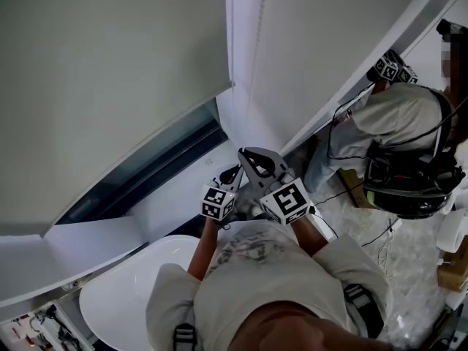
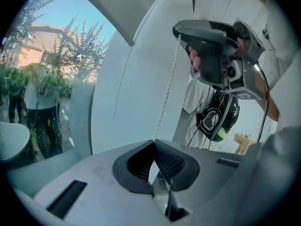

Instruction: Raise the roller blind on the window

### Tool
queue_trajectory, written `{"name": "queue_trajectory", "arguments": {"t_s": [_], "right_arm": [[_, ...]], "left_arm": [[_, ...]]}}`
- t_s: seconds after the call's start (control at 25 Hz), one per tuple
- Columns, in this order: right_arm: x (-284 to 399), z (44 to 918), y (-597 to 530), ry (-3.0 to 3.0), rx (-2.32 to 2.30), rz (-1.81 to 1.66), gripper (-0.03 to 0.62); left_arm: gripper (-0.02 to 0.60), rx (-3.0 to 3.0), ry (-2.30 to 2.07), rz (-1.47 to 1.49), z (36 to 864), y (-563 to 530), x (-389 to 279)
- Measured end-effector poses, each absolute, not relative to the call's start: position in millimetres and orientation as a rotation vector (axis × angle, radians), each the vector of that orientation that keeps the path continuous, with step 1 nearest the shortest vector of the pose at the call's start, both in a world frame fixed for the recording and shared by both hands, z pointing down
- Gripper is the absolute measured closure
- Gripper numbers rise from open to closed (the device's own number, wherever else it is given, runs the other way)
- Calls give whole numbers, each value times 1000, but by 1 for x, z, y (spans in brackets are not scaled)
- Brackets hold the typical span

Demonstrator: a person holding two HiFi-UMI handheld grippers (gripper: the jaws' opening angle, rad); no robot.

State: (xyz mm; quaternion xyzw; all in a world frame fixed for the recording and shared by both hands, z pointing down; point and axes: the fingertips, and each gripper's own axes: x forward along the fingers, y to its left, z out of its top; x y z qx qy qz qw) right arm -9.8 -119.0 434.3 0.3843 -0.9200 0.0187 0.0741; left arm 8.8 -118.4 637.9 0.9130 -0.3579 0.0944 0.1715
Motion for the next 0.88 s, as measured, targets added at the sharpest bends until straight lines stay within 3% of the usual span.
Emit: {"name": "queue_trajectory", "arguments": {"t_s": [0.52, 0.8, 0.88], "right_arm": [[-6, 470, -118, -2731, 1092, 83, 533], [-11, 480, -124, -2739, 1070, 81, 533], [-12, 481, -125, -2739, 1069, 81, 533]], "left_arm": [[571, 2566, -999, 360, 670, -108, 5], [563, 2598, -1050, 248, 619, -105, -19], [526, 2619, -1059, 205, 593, -107, -25]]}}
